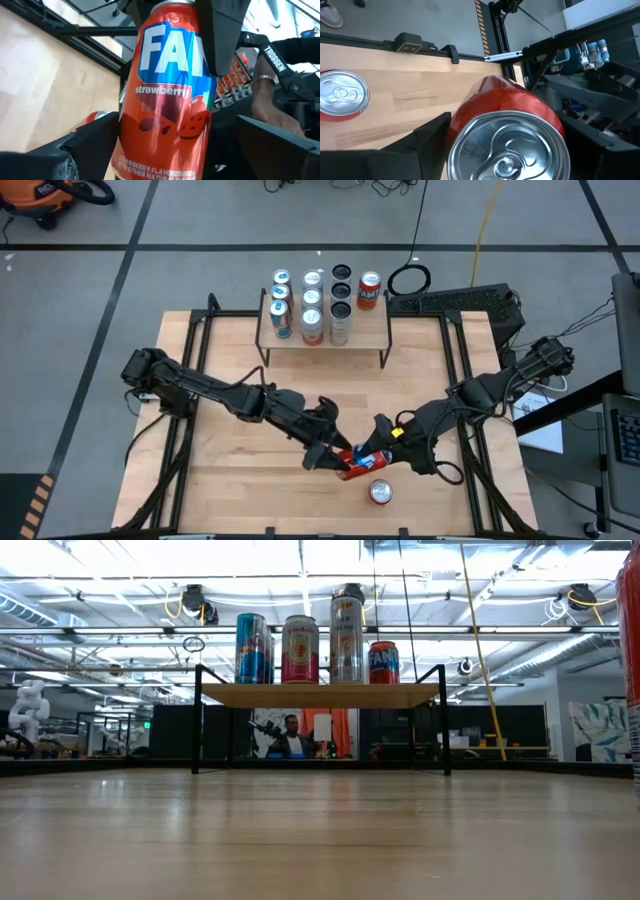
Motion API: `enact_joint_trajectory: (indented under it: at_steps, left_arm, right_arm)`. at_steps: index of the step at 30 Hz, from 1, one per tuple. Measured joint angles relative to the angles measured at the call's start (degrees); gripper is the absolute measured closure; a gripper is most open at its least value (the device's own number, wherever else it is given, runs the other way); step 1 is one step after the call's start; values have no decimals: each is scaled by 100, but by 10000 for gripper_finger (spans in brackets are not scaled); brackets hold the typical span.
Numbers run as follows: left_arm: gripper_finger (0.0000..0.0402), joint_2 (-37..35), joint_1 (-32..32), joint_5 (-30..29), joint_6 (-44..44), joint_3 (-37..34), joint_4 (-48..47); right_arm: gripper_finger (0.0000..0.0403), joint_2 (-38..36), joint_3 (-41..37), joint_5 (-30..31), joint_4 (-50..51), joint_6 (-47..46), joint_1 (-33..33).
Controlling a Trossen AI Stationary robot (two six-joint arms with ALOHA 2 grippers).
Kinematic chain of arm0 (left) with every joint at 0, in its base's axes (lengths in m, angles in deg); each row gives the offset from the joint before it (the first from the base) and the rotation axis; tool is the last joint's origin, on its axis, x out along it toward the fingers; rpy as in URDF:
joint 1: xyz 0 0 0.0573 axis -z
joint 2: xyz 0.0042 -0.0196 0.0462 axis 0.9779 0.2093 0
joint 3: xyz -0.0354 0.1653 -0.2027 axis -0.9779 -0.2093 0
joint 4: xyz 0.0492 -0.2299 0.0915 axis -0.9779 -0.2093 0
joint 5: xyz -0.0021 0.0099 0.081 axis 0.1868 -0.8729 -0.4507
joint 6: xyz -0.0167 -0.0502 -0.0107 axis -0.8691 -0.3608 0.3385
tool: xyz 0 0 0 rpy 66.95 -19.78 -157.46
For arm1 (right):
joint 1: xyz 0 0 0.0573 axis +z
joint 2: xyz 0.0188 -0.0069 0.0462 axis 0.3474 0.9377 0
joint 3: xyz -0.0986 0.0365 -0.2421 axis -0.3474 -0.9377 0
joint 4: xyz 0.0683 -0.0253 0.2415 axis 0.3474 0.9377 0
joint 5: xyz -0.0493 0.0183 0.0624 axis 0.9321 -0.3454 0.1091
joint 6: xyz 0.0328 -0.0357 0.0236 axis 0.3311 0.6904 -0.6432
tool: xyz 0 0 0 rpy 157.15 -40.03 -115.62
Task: Place canned beverage on shelf
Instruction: Put the top red soda can aligned with the other red soda can on the shelf
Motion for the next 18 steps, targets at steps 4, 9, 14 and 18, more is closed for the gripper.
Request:
enact_joint_trajectory:
  at_steps: [4, 9, 14, 18]
  left_arm:
    - [8, 44, 33, 268, -125, 0, 48]
    - [8, 50, 91, 422, -145, 0, 50]
    - [9, 52, 99, 445, -246, 0, 9]
    - [27, 52, 102, 454, -233, 0, -4]
  right_arm:
    - [124, 26, -2, -35, -139, 37, 0]
    - [124, 30, -2, -32, -368, 50, -11]
    - [124, 107, -2, -23, -439, 264, -64]
    - [124, 181, -2, -35, -522, 301, -98]
